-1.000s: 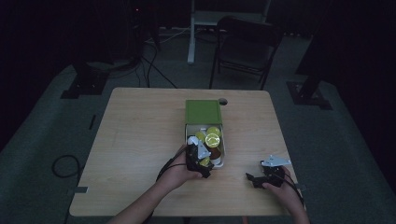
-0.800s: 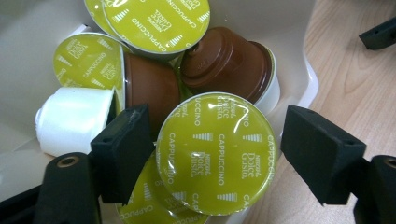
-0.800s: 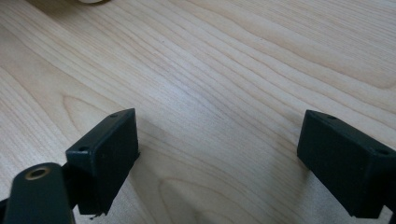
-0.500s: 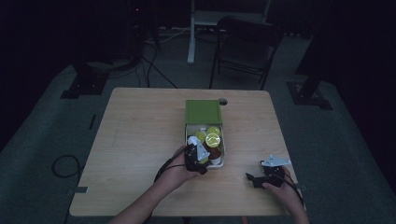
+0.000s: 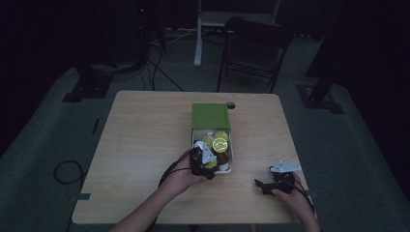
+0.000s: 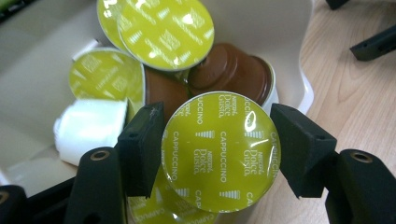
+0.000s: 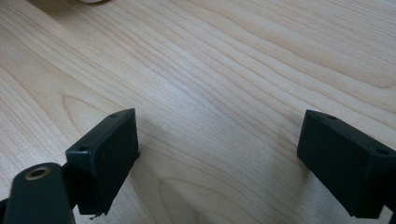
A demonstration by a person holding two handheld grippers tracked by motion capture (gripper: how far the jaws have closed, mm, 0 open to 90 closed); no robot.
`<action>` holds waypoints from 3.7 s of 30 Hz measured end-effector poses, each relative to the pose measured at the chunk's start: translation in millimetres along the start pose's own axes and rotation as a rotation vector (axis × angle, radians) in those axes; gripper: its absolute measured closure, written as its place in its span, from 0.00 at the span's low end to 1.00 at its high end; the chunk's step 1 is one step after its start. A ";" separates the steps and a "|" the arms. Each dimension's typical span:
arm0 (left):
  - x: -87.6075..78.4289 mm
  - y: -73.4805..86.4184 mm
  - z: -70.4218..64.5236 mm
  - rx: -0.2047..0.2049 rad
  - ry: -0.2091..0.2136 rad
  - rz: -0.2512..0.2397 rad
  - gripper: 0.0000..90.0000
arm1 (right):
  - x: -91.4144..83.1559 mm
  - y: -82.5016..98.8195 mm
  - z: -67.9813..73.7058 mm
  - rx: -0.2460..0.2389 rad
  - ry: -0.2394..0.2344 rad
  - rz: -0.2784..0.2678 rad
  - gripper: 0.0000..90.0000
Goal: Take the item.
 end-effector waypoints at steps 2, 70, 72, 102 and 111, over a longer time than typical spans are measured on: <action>-2.8 -1.4 0.4 0.000 0.001 -0.002 0.43 | 0.0 0.0 0.0 0.000 0.000 0.000 0.13; -112.9 -10.8 75.5 -0.113 -0.137 -0.166 0.43 | -0.1 0.0 0.1 -0.001 0.000 0.000 0.13; -114.5 -6.4 78.5 -0.123 -0.145 -0.163 0.43 | -0.1 0.0 0.1 -0.001 0.000 0.000 0.13; -127.3 66.7 116.4 -0.254 -0.222 -0.128 0.43 | 0.0 0.0 0.0 -0.001 0.000 0.000 0.13; -129.1 101.0 127.9 -0.314 -0.242 -0.101 0.43 | 0.0 0.0 0.0 -0.002 0.000 0.000 0.13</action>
Point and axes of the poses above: each handheld gripper's, and its own axes: x roughly forward along the jaws, y roughly out of its underside, z roughly to its left, the point moved 10 cm from there along x, roughly forward along the jaws, and after that the axes turned 5 degrees about y, right-handed, at the moved point
